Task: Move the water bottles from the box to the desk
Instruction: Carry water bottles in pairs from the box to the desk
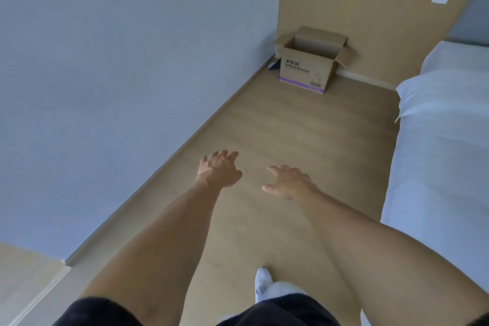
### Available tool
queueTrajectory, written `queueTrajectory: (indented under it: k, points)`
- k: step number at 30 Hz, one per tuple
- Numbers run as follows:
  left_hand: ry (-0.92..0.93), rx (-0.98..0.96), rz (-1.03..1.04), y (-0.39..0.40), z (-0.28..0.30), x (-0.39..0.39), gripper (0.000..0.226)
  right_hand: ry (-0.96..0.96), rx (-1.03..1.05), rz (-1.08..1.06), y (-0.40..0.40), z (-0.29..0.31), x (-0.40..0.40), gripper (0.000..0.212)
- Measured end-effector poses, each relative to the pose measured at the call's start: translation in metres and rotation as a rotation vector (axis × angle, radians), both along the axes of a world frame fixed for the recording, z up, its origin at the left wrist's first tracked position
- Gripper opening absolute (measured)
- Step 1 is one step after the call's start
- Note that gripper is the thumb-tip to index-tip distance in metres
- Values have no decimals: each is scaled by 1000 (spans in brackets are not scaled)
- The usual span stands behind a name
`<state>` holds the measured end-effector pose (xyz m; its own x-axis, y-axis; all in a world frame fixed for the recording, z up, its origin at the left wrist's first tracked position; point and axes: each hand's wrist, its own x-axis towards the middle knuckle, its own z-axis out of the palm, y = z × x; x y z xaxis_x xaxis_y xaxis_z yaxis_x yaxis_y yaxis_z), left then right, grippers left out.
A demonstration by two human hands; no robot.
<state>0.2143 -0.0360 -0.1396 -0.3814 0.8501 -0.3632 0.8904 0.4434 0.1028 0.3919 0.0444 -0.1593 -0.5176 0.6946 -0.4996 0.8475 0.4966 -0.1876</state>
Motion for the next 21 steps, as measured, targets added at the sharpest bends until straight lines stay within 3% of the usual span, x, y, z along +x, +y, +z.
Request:
queueTrajectory:
  k: [11, 21]
  points:
    - [-22, -2, -63, 190, -2, -66, 65, -58, 27, -69, 181, 1, -63, 70]
    - [-37, 19, -234, 406, -20, -153, 67, -102, 192, -199, 381, 1, -142, 79]
